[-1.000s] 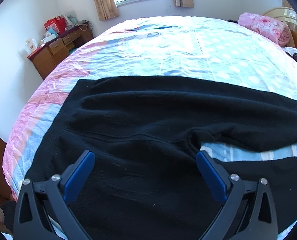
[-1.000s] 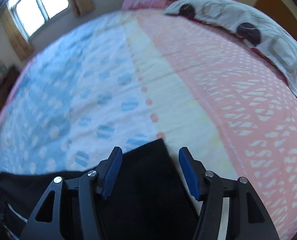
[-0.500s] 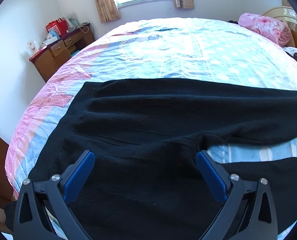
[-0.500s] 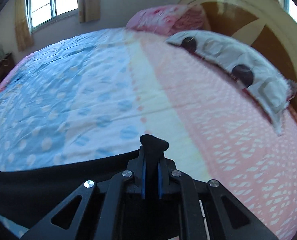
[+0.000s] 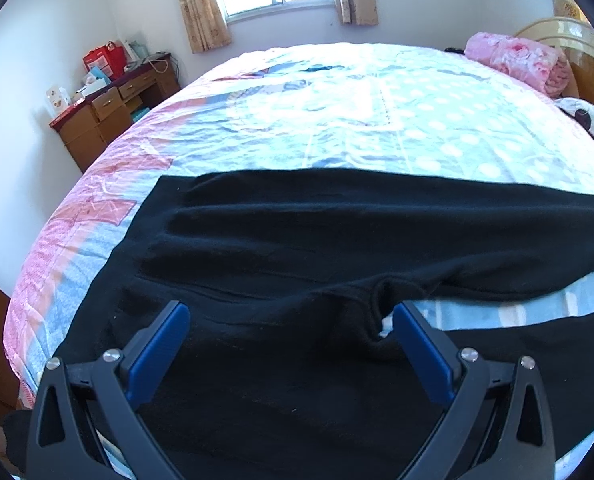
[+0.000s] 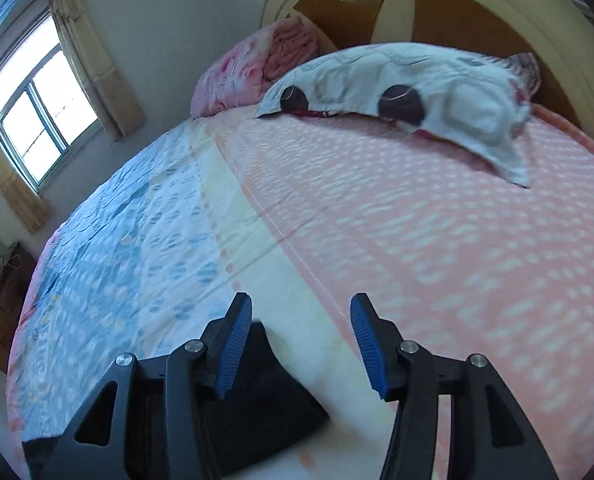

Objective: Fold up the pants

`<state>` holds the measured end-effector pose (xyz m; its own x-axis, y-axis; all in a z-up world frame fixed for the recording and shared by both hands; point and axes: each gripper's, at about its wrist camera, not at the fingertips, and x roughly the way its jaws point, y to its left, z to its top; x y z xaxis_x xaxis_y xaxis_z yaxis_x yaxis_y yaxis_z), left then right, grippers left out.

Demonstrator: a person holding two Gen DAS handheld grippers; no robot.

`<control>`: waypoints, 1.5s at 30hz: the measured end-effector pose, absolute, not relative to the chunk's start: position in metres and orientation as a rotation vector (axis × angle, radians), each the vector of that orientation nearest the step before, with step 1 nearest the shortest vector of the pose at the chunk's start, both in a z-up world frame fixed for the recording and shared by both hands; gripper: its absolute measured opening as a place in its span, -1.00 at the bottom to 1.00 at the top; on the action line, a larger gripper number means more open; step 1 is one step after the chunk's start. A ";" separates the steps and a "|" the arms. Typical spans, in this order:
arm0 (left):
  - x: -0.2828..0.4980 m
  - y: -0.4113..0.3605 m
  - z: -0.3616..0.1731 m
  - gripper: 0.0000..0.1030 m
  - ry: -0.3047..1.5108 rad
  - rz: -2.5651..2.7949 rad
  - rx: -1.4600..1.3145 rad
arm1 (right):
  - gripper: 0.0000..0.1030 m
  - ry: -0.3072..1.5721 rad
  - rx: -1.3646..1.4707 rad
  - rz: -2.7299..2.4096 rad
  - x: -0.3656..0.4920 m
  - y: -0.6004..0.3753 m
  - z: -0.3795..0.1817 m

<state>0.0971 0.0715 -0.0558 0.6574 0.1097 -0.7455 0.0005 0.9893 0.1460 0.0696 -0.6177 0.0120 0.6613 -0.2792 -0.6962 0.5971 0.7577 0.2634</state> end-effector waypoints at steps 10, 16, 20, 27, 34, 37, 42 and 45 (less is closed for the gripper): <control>0.094 0.055 -0.052 1.00 0.844 -0.012 0.115 | 0.04 0.768 0.331 -0.523 -0.108 -0.549 -0.027; 0.071 0.050 -0.038 1.00 0.784 -0.004 0.151 | -0.07 0.801 0.241 -0.419 -0.104 -0.517 -0.029; 0.068 0.060 -0.031 1.00 0.768 0.020 0.138 | -0.75 0.841 0.163 -0.439 -0.099 -0.503 -0.029; 0.068 0.097 -0.026 1.00 0.758 0.093 0.130 | -0.82 0.800 0.164 -0.606 -0.124 -0.519 -0.022; 0.067 0.128 -0.043 1.00 0.808 0.144 0.116 | -0.52 0.788 0.098 -0.715 -0.126 -0.518 -0.021; 0.065 0.144 -0.045 1.00 0.800 0.176 0.123 | -0.42 0.578 0.147 -0.871 -0.153 -0.518 0.012; 0.077 0.169 -0.051 1.00 0.815 0.239 0.114 | 0.11 0.388 0.103 -0.880 -0.155 -0.478 0.050; 0.092 0.179 -0.045 1.00 0.828 0.219 0.084 | 0.11 0.461 -0.010 -0.740 -0.113 -0.443 0.044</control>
